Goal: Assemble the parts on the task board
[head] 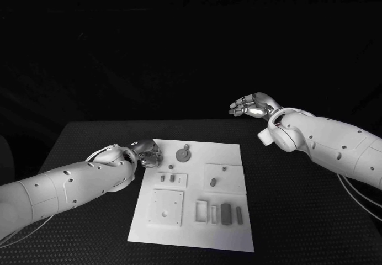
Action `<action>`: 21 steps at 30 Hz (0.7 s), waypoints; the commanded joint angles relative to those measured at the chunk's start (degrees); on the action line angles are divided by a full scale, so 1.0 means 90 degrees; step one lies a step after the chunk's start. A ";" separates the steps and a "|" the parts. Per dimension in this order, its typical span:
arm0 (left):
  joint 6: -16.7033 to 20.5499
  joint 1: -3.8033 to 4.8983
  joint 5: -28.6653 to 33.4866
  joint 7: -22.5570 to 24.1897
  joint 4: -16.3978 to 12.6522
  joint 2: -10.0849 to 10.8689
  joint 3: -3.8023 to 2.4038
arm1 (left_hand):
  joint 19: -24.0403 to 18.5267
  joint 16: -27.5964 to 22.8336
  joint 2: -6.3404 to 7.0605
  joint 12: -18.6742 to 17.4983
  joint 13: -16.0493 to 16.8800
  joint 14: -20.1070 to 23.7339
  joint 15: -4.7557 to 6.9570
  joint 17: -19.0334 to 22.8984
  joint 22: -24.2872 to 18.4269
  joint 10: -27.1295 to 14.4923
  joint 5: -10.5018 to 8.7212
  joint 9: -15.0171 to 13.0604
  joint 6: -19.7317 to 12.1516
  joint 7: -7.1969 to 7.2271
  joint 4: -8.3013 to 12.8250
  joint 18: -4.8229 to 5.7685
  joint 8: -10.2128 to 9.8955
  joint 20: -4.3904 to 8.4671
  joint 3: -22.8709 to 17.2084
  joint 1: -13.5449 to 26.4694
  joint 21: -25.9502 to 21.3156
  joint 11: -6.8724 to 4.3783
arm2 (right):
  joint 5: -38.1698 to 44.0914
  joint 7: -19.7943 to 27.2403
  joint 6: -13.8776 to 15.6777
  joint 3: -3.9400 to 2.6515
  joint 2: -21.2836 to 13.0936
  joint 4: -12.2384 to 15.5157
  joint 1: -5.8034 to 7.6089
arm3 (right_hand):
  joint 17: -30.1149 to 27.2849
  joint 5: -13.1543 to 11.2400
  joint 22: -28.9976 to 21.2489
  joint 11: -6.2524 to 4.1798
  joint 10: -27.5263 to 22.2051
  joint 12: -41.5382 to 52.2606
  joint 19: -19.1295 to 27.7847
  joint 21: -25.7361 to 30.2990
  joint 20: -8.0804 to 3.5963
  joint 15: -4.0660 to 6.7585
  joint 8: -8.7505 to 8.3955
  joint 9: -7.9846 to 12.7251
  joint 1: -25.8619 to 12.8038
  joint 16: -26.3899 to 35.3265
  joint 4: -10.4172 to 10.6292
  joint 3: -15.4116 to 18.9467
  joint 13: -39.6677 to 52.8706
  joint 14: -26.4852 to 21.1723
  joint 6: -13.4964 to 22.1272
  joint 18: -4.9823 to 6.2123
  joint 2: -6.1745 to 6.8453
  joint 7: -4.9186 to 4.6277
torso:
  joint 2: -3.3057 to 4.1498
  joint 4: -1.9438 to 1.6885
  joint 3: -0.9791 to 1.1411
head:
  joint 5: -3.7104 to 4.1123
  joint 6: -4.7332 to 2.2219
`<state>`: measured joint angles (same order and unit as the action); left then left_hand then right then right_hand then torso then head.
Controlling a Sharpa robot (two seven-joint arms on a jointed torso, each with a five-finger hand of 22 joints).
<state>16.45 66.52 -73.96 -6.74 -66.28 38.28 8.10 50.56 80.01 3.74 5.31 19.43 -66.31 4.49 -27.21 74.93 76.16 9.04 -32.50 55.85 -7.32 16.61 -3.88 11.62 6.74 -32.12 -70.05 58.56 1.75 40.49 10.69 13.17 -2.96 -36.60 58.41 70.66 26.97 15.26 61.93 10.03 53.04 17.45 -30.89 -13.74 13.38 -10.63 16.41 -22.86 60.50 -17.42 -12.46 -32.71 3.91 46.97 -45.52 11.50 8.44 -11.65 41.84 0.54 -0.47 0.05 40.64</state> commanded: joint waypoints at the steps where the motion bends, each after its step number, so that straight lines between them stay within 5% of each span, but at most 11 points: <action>1: 0.0367 0.0010 0.1612 0.0099 0.0208 -0.0005 -0.0020 | -0.0031 -0.0164 -0.0016 -0.0088 -0.0001 0.0113 -0.0046 0.0071 0.0063 -0.0086 -0.0028 -0.0019 0.0049 -0.0025 -0.0049 -0.0048 0.0043 0.0327 -0.0008 0.0091 -0.0036 0.0067 | 0.0370 -0.0018 -0.0190 -0.0001 -0.0035 0.0070 -0.0017 | -0.0003 -0.0048 0.0015 0.0001 0.0076 -0.0026 -0.0025 0.0037 0.0010 -0.0014 0.0036 0.0004 0.0057 -0.0019 -0.0058 0.0000 0.0008 0.0020 -0.0013 -0.0022 -0.0009 0.0014 | -0.0002 0.0004 0.0001 | 0.0008 -0.0021; 6: 0.0491 0.0103 0.3970 0.0220 0.0459 -0.0014 -0.0025 | -0.0254 -0.0499 -0.0040 -0.0144 -0.0014 0.0321 -0.0128 0.0236 -0.0034 -0.0202 -0.0029 -0.0043 0.0012 -0.0072 -0.0159 0.0008 0.0076 0.0237 -0.0030 0.0362 -0.0288 0.0138 | 0.0820 -0.0076 -0.0247 0.0000 -0.0154 0.0229 -0.0054 | 0.0013 -0.0100 0.0049 -0.0006 0.0160 -0.0003 -0.0127 0.0019 0.0008 0.0017 0.0087 -0.0003 0.0099 -0.0078 -0.0112 -0.0004 0.0013 0.0111 -0.0096 0.0012 -0.0035 0.0043 | -0.0001 0.0005 0.0006 | 0.0023 -0.0050; 12: 0.0388 0.0177 0.5344 0.0667 0.0416 0.0123 -0.0034 | -0.0441 -0.1021 -0.0048 -0.0143 -0.0021 0.0532 -0.0198 0.0480 -0.0149 -0.0299 -0.0070 -0.0063 -0.0073 -0.0105 -0.0263 0.0076 0.0094 0.0162 0.0011 0.0639 -0.0564 0.0205 | 0.1532 -0.0181 -0.0187 0.0004 -0.0388 0.0522 -0.0148 | 0.0077 -0.0147 0.0080 -0.0019 0.0238 0.0001 -0.0385 -0.0039 0.0003 0.0106 0.0119 -0.0005 0.0149 -0.0224 -0.0171 -0.0024 0.0007 0.0353 -0.0152 0.0105 -0.0020 0.0067 | -0.0005 -0.0003 -0.0001 | 0.0077 -0.0110; 15: 0.0112 0.0248 0.5613 0.1026 0.0212 0.0329 -0.0036 | -0.0657 -0.1427 0.0024 -0.0142 -0.0022 0.0722 -0.0253 0.0650 -0.0239 -0.0355 -0.0119 -0.0069 -0.0155 -0.0100 -0.0304 0.0147 0.0094 0.0092 0.0077 0.0827 -0.0813 0.0262 | 0.2129 -0.0268 -0.0189 0.0013 -0.0528 0.0756 -0.0210 | 0.0153 -0.0200 0.0092 -0.0058 0.0340 0.0031 -0.0601 -0.0093 0.0001 0.0193 0.0143 -0.0008 0.0188 -0.0343 -0.0212 -0.0038 0.0014 0.0547 -0.0198 0.0185 -0.0003 0.0070 | -0.0005 0.0003 -0.0001 | 0.0166 -0.0154; 17: 0.0106 0.0346 0.5625 0.1179 0.0041 0.0481 -0.0034 | -0.0898 -0.1728 0.0189 -0.0141 -0.0024 0.0951 -0.0328 0.0767 -0.0305 -0.0390 0.0166 -0.0066 -0.0253 -0.0029 -0.0389 0.0231 0.0071 0.0021 0.0322 0.1237 -0.1025 0.0299 | 0.2470 -0.0334 -0.0212 0.0028 -0.0605 0.0906 -0.0231 | 0.0221 -0.0228 0.0104 -0.0109 0.0466 0.0082 -0.0768 -0.0144 0.0000 0.0270 0.0145 -0.0004 0.0209 -0.0436 -0.0226 -0.0047 0.0029 0.0699 -0.0206 0.0245 0.0008 0.0083 | -0.0007 0.0014 0.0003 | 0.0210 -0.0177; 21: 0.0161 0.0527 0.5756 0.1495 -0.0425 0.0818 -0.0030 | -0.1374 -0.2302 0.0296 -0.0123 -0.0011 0.1260 -0.0493 0.0955 -0.0428 -0.0402 0.0197 -0.0092 -0.0295 0.0019 -0.0276 0.0400 0.0116 -0.0119 0.0462 0.1382 -0.1464 0.0296 | 0.3483 -0.0669 -0.0452 0.0116 -0.0808 0.1318 -0.0275 | 0.0432 -0.0362 0.0141 -0.0237 0.0749 0.0178 -0.1242 -0.0317 -0.0018 0.0500 0.0153 0.0003 0.0242 -0.0680 -0.0219 -0.0085 0.0051 0.1114 -0.0225 0.0389 0.0072 0.0129 | -0.0006 0.0003 0.0006 | 0.0251 -0.0205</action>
<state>18.49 70.99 -27.14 1.12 -68.70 45.25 7.84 38.80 60.00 6.20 4.16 19.28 -55.30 0.30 -18.83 71.24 72.76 10.66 -33.29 53.51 -7.15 14.01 -0.79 12.39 3.87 -28.07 -58.01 45.94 4.53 60.22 7.82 11.78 -2.02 -43.53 69.27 68.36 30.60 12.19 63.17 7.95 59.22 18.87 -41.51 -16.38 13.27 -6.38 17.46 -22.87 62.41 -23.25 -14.40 -33.29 4.31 56.44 -47.38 14.25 8.99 -10.62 41.78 0.62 -0.44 2.02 39.01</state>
